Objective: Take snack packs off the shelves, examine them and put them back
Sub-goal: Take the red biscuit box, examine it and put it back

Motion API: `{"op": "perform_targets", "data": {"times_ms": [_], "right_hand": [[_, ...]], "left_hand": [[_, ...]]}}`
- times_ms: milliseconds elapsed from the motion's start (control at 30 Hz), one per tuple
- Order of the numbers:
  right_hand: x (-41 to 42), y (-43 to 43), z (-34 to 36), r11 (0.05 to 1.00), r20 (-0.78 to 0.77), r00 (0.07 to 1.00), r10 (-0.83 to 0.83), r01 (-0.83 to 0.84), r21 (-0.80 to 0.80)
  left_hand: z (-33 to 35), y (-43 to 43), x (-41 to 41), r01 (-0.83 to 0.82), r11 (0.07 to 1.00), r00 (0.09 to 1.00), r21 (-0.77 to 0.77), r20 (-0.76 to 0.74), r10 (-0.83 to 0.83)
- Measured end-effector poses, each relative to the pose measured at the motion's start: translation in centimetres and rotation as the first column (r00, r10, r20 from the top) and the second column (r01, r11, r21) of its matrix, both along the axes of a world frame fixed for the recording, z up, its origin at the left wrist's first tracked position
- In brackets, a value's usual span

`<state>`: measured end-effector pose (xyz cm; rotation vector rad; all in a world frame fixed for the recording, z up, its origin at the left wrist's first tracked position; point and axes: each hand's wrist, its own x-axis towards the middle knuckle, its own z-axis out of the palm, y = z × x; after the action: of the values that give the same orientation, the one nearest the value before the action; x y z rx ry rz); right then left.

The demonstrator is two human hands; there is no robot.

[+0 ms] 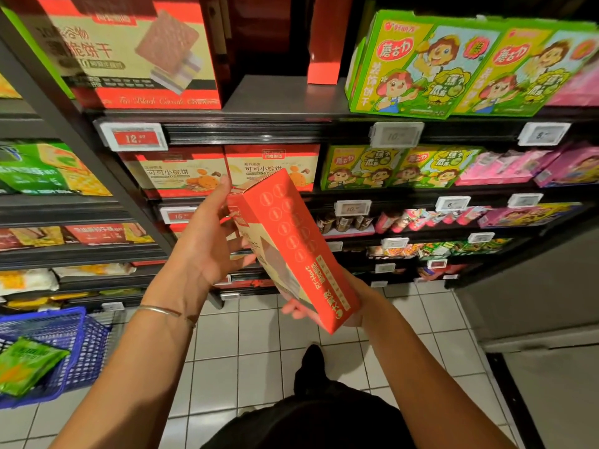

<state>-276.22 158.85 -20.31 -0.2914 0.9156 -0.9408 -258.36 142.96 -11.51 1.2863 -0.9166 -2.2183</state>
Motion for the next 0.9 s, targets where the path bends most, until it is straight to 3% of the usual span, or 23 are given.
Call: {"op": "perform_targets", "data": {"times_ms": [100, 200, 333, 433, 600, 767, 900], "right_hand": [[0.1, 0.3, 0.7, 1.000, 0.121, 0.992, 0.020, -0.020, -0.008], [-0.3, 0.3, 1.5, 1.000, 0.129, 0.992, -0.009, 0.010, -0.010], [-1.5, 0.1, 2.8, 0.999, -0.055, 0.997, -0.045, 0.047, 0.024], [-2.2, -0.3, 3.9, 0.983, -0.079, 0.983, -0.166, 0.172, 0.071], [-4.8, -1.7, 8.1, 0.933, -0.149, 0.925, -0.350, 0.331, -0.142], [-7.3, -4.7, 11.7, 0.780, -0.398, 0.673, -0.624, 0.497, -0.381], [-7.5, -6.9, 13.9, 0.659, -0.390, 0.536, -0.749, 0.536, -0.528]], "left_hand": [[0.4, 0.1, 0.2, -0.031, 1.000, 1.000, 0.004, -0.001, 0.031], [1.2, -0.1, 0.5, -0.057, 0.998, 0.998, -0.004, -0.004, 0.057], [2.0, -0.3, 0.8, -0.093, 0.996, 0.996, 0.009, -0.014, 0.093], [2.1, -0.1, 1.5, -0.068, 0.997, 0.997, -0.032, -0.047, 0.067], [2.8, -0.8, 3.0, 0.098, 0.982, 0.995, -0.163, -0.012, -0.102], [4.1, -1.2, 2.9, 0.164, 0.928, 0.986, -0.335, 0.020, -0.167], [5.3, -1.6, 1.3, 0.102, 0.859, 0.994, -0.502, 0.082, -0.070]]}}
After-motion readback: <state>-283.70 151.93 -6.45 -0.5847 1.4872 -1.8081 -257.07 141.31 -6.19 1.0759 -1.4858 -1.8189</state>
